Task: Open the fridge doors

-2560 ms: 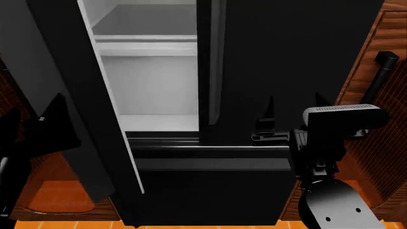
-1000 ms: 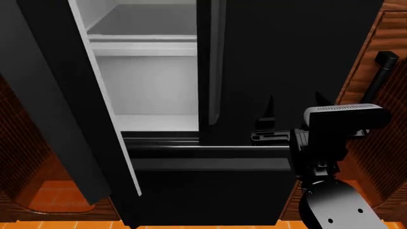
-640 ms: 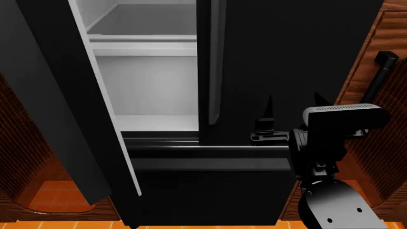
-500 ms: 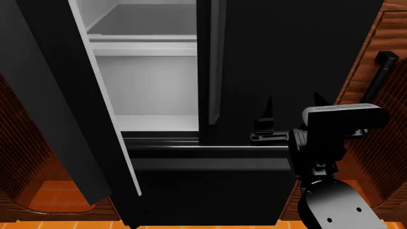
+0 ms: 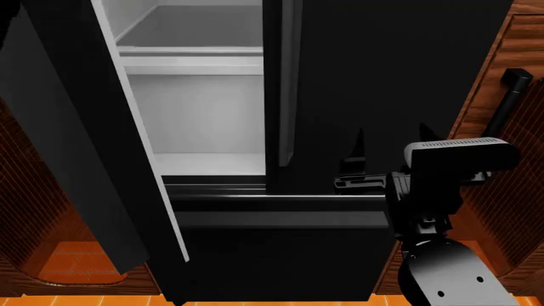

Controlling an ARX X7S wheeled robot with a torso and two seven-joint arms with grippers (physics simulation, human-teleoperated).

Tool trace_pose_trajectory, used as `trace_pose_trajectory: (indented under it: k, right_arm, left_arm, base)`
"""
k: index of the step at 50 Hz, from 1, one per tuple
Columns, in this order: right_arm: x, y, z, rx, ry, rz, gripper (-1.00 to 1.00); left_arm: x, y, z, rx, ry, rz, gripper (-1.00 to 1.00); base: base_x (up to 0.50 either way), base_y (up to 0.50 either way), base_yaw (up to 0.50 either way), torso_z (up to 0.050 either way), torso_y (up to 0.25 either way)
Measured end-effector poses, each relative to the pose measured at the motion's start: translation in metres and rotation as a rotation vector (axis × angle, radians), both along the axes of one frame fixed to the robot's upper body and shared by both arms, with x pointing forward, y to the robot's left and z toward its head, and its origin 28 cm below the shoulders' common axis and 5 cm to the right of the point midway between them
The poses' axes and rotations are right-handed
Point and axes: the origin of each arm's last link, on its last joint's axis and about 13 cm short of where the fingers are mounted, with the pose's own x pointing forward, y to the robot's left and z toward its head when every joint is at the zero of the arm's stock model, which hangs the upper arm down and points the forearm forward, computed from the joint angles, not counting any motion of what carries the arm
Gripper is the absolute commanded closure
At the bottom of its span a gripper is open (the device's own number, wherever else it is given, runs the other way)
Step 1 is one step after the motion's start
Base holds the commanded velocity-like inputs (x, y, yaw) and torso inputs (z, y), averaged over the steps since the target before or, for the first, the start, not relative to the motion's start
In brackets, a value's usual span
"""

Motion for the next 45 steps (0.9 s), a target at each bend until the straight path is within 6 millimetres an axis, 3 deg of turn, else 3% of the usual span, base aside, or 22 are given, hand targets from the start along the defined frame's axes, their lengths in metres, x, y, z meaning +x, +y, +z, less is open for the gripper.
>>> trace_pose_trajectory:
  k: [23,45]
  right_arm:
    - [0.0,0.0,-0.001,0.0,0.002,0.002,-1.0]
    - [0.001,0.001,-0.001,0.001,0.008,0.004,-1.0]
  left_arm:
    - [0.031,-0.026,0.007,-0.038,0.059,0.052,-1.0]
    - [0.07,-0.058,-0.009,-0.003,0.079,0.166,-1.0]
  base:
    - [0.0,0.0,0.0,0.0,0.0]
    - [0.0,0.0,0.0,0.0,0.0]
